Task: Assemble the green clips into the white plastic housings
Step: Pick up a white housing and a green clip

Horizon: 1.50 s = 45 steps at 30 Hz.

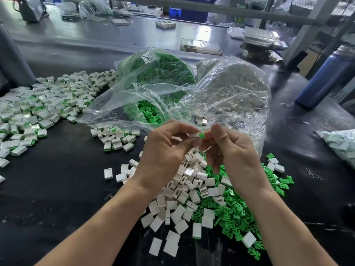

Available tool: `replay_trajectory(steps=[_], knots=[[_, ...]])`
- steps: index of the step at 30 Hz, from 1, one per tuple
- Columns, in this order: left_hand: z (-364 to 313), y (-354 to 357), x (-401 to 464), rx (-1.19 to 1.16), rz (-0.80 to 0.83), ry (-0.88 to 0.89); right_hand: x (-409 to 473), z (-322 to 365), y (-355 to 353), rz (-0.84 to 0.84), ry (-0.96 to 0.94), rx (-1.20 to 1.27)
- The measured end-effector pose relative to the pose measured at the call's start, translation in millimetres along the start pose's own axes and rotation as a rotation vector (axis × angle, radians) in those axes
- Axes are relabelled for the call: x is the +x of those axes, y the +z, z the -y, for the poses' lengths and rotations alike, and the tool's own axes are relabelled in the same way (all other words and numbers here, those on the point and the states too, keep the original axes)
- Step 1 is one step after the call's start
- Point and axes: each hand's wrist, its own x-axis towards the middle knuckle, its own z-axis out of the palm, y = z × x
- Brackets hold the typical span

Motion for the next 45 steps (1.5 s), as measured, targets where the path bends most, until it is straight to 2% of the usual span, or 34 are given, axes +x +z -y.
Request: replay_trajectory(steps=[5, 11, 15, 23, 30, 45], knots=[[-9, 12, -2, -0.005, 0.022, 0.021, -2, -3, 10, 0.027, 0.130, 0.130], [-12, 21, -8, -0.012, 0.067, -0.005, -3, -4, 24, -0.074, 0.078, 0.176], [-14, 23, -11, 0.004, 0.062, -0.011, -5, -5, 28, -0.127, 0.114, 0.259], [-17, 22, -10, 0.012, 0.062, -0.018, -5, -7, 26, -0.101, 0.114, 0.207], [-14, 27, -13, 0.054, 0.047, -0.021, -5, -7, 30, -0.153, 0.071, 0.202], [-13, 29, -7, -0.019, 0.025, -0.064, 5, -13, 31, -0.225, 0.037, 0.189]])
